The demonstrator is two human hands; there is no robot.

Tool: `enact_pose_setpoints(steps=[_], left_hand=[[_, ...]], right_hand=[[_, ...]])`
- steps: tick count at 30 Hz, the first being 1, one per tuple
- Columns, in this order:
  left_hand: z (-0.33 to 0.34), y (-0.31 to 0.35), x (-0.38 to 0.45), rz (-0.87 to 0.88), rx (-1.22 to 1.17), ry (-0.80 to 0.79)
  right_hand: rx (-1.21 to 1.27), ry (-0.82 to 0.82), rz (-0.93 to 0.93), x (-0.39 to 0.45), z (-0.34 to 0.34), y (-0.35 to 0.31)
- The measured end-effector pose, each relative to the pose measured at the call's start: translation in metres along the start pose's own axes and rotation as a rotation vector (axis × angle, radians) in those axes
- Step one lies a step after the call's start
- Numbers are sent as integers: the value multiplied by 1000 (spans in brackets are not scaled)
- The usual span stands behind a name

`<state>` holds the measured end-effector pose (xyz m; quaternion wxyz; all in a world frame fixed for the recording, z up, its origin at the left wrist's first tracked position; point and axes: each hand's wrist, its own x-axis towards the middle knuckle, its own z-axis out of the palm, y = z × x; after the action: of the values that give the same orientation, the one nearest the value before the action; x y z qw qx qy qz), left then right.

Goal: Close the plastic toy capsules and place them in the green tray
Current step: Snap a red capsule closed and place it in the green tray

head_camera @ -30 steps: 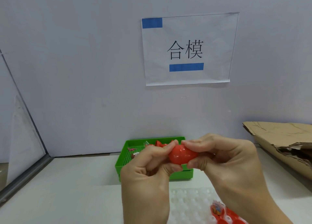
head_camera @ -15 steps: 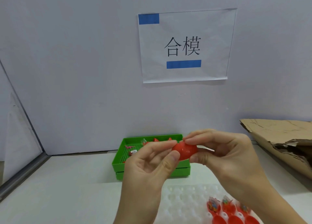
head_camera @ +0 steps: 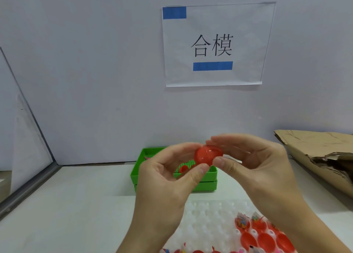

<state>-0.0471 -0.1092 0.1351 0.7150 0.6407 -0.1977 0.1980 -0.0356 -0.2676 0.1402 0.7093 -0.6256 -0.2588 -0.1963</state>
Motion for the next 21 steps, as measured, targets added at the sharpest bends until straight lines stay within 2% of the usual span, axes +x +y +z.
enact_pose_setpoints(steps=[7, 16, 21], left_hand=[[0, 8, 1, 67, 46, -36], [-5, 14, 4, 45, 59, -72], [-9, 16, 6, 11, 141, -94]], right_hand=[[-151, -58, 37, 0, -1, -10], [-165, -54, -2, 1, -2, -6], [-151, -74, -57, 0, 0, -8]])
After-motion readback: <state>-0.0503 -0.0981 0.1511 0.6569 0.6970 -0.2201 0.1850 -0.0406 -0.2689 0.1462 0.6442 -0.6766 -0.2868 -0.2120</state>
